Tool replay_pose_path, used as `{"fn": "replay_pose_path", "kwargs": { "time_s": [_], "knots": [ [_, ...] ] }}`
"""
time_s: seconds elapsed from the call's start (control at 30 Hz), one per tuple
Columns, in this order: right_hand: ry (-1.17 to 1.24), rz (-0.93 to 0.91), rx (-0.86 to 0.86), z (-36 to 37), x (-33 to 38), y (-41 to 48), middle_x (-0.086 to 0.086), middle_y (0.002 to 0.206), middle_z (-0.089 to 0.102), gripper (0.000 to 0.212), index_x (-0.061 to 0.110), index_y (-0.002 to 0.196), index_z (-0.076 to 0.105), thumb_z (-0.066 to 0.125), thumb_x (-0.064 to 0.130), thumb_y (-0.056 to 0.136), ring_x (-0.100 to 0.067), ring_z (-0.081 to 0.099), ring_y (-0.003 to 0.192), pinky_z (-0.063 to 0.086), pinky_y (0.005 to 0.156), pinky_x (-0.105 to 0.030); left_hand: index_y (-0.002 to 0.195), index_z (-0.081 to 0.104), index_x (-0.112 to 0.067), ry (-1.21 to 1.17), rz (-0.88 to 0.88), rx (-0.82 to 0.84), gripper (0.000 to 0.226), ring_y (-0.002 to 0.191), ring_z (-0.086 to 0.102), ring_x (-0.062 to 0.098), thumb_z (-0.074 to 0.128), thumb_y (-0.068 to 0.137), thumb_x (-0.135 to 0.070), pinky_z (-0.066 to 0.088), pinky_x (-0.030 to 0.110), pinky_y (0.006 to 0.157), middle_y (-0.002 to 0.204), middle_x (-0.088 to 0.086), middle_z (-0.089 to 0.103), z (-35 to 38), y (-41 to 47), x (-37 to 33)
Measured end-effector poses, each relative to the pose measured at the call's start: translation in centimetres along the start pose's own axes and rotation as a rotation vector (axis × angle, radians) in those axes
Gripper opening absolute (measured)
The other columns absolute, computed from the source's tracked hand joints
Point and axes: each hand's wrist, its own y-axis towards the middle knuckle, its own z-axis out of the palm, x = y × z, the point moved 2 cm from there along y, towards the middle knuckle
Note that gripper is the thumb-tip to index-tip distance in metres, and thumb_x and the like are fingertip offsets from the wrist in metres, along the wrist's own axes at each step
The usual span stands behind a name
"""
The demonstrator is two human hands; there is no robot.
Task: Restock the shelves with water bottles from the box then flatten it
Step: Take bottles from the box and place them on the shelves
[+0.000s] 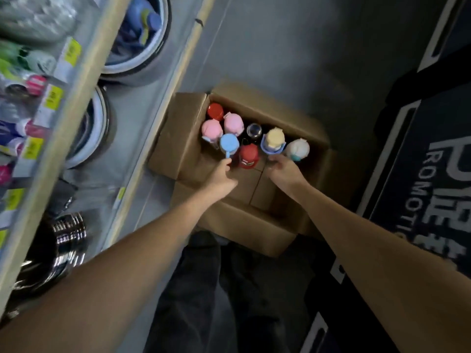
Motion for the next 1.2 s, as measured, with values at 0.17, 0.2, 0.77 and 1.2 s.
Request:
{"fn": "replay_pose_path", "kwargs": {
  "time_s": [0.17,0.2,0.77,1.2],
  "knots": [
    [-0.020,0.018,0.018,4.6,-4.2,9.8,-0.013,0.120,0.058,0.034,0.006,0.127,0.052,0.049,0.007,0.093,-0.028,0.054,0.112,0.039,0.092,-0.027,0.147,0.022,-0.009,-0.018,-0.023,0.031,0.069,0.127,0.042,0.023,0.056,0.088,0.002,0.039,0.017,0.084,0.148,0.013,0.034,3.1,9.8,4.6],
    [0.000,0.008,0.005,5.3,-4.9,10.9,-0.011,0.113,0.059,0.028,0.009,0.119,0.056,0.052,0.010,0.091,-0.027,0.055,0.107,0.042,0.097,-0.033,0.147,0.023,-0.009,-0.022,-0.018,0.035,0.069,0.129,0.041,0.025,0.057,0.087,0.001,0.040,0.022,0.093,0.147,0.013,0.034,3.5,10.6,4.8],
    [0.220,-0.121,-0.100,12.5,-11.8,26.4,0.001,0.124,0.047,0.084,0.018,0.133,0.036,0.086,0.018,0.066,-0.016,0.051,0.111,0.047,0.092,-0.030,0.149,0.017,-0.022,-0.088,-0.044,0.151,0.076,0.132,0.036,0.019,0.041,0.082,0.004,0.039,0.028,0.098,0.149,0.004,0.031,6.7,25.4,11.8],
    [0.289,0.026,-0.103,8.1,-9.0,16.5,-0.001,0.115,0.060,0.072,0.012,0.125,0.050,0.086,0.023,0.063,-0.008,0.059,0.098,0.048,0.079,-0.015,0.126,0.048,-0.004,-0.118,-0.029,0.260,0.045,0.105,0.048,0.013,0.054,0.083,0.007,0.041,0.025,0.085,0.116,0.007,0.056,4.2,15.6,7.5]
  ]
}}
